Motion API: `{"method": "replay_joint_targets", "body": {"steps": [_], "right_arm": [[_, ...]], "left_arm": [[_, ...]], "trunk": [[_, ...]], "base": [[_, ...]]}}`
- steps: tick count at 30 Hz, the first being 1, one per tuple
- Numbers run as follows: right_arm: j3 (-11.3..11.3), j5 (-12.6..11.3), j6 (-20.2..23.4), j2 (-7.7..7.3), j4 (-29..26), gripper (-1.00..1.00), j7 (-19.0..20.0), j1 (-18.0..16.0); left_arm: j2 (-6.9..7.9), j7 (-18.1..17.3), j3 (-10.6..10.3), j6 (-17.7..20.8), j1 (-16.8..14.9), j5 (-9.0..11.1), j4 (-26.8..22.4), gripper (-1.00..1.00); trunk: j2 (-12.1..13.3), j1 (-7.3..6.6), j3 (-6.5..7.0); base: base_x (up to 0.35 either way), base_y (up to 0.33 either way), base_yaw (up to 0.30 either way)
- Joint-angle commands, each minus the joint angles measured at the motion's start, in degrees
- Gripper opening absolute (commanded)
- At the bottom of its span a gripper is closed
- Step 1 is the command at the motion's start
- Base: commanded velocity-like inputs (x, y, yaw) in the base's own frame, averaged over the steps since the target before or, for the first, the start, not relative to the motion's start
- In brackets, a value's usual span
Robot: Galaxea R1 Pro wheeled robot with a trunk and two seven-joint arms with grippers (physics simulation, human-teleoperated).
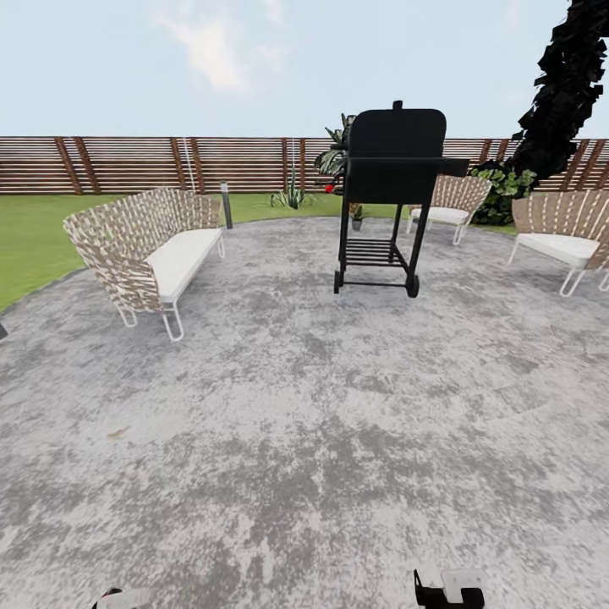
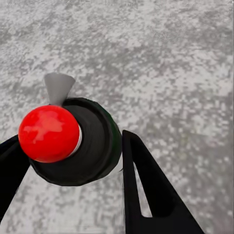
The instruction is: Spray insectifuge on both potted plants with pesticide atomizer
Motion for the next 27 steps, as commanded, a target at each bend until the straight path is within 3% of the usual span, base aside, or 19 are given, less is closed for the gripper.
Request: {"method": "replay_joint_targets", "body": {"steps": [1, 17, 27], "right_arm": [[-0.1, 0.6, -0.1, 0.0, 0.1, 1.0, -0.5, 0.0], [-0.1, 0.6, -0.1, 0.06, 0.1, 1.0, -0.5, 0.0], [-0.1, 0.6, -0.1, 0.09, 0.1, 1.0, -0.5, 0.0]], "left_arm": [[0.0, 0.2, 0.0, -0.2, 0.0, 0.0, 0.0, -1.0], [0.0, 0.2, 0.0, -0.2, 0.0, 0.0, 0.0, -1.0], [0.0, 0.2, 0.0, -0.2, 0.0, 0.0, 0.0, -1.0]], "trunk": [[0.0, 0.02, -0.05], [0.0, 0.02, -0.05], [0.0, 0.02, -0.05]], "base": [[0.339, 0.0, 0.0], [0.339, 0.012, 0.001], [0.339, 0.082, 0.112]]}}
